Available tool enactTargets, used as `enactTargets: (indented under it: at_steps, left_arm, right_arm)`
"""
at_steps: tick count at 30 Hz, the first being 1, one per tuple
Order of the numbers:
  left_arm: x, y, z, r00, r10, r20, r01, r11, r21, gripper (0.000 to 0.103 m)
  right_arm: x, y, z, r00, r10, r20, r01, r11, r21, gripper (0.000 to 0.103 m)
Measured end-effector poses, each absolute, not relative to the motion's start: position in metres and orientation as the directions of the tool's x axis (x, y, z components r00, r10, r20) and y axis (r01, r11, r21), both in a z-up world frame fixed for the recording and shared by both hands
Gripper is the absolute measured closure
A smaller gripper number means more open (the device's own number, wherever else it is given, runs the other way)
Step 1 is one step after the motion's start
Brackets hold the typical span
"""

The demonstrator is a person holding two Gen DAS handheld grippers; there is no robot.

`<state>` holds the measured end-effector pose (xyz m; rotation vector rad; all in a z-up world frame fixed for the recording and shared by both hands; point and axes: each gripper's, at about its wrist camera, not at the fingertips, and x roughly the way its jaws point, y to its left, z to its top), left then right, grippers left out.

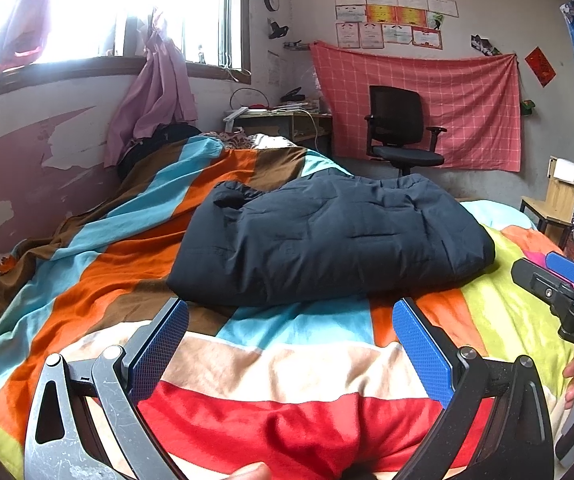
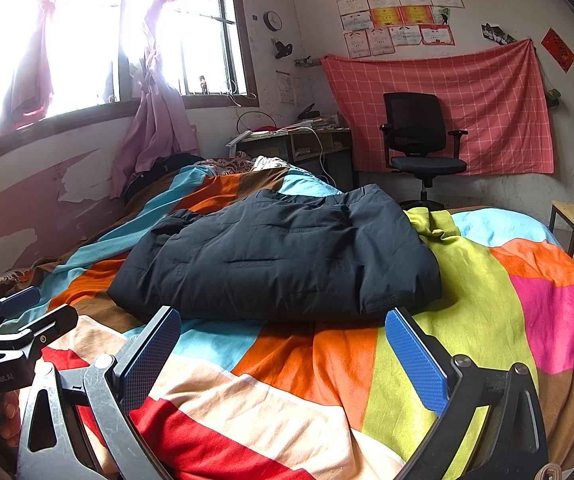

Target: Fold large clothes

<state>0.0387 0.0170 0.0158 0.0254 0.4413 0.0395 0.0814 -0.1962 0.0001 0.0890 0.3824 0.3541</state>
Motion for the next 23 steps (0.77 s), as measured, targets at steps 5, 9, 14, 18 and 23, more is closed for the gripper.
enactTargets:
  at_steps: [5,9,14,18,23]
  left_arm:
    - [0.039,0.0182,0.0128,0.902,0.045,-0.429,-0.034,0.999,0.033,0.003]
    - [0.0387,0.0181,0.0123,0.902,0.046,-0.429,-0.035,0.999,0.034,0.003]
    - [0.0386,0.0178,0.0123,0.905,0.045,-0.424,-0.034,0.999,0.034,0.003]
    - [0.0384,0.0175,0.012,0.903,0.045,-0.427,-0.034,0.999,0.033,0.003]
    - [0.0383,0.0177,0.0122,0.902,0.047,-0.43,-0.036,0.999,0.035,0.003]
  right_arm:
    - [0.0814,-0.1963,0.0,0.867,0.355,-0.349,-0.322,0.935,0.151,0.0]
    - [0.0814,-0.1959,0.0002,0.868,0.355,-0.349,-0.321,0.935,0.151,0.0]
    - [0.0813,-0.1959,0.0002,0.868,0.355,-0.349,-0.321,0.935,0.151,0.0]
    - [0.0815,-0.1956,0.0001,0.868,0.354,-0.349,-0.32,0.935,0.152,0.0]
    - [0.0816,-0.1958,0.0001,0.867,0.354,-0.349,-0.321,0.935,0.152,0.0]
